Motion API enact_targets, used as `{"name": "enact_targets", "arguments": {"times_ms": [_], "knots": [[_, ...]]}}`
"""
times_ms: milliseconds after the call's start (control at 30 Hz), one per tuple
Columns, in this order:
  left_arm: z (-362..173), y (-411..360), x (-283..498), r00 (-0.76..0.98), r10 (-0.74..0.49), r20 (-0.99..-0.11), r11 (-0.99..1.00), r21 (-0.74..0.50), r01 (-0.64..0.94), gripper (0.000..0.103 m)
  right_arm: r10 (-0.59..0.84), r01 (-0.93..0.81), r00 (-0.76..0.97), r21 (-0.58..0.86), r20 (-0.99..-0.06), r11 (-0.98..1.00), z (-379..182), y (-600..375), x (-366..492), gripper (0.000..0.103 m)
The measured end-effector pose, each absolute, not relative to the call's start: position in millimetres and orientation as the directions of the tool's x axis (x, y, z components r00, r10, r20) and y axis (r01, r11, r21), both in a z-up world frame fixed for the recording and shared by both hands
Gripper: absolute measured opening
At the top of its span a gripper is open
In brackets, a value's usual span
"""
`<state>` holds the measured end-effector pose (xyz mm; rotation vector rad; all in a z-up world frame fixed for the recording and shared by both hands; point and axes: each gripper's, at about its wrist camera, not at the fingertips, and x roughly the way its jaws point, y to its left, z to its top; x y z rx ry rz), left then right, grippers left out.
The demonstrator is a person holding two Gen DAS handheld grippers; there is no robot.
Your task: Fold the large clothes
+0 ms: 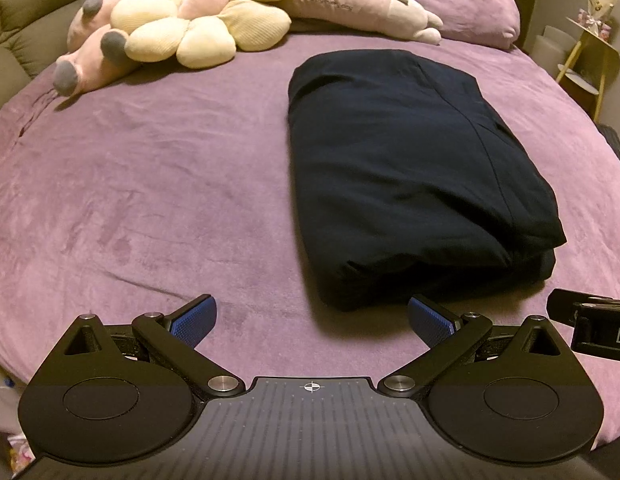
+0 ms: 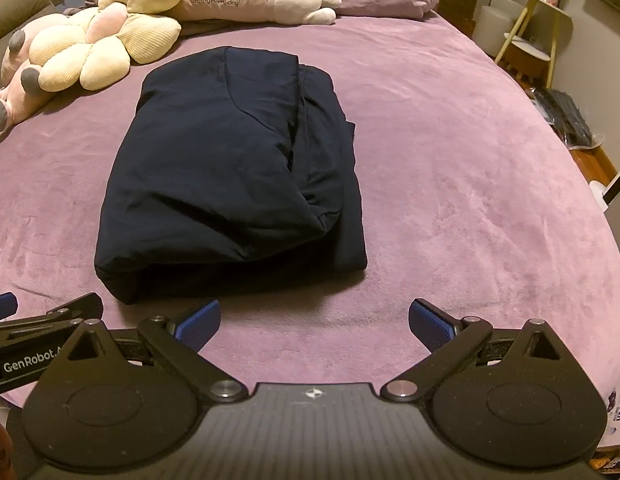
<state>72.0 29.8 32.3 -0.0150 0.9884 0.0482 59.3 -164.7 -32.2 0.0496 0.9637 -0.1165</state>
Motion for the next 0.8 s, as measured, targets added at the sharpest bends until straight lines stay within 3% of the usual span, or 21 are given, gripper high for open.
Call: {"name": "enact_targets", "arguments": {"times_ms": [800], "knots": [[36.3,21.2,69.5,0.544,0.024,-0.839,1.0,0.018,-0.017,0.103,-0.076,0.122,0.572,-0.007,-0.817,0.992,-25.2,-165.9,56.7,0.1]]}}
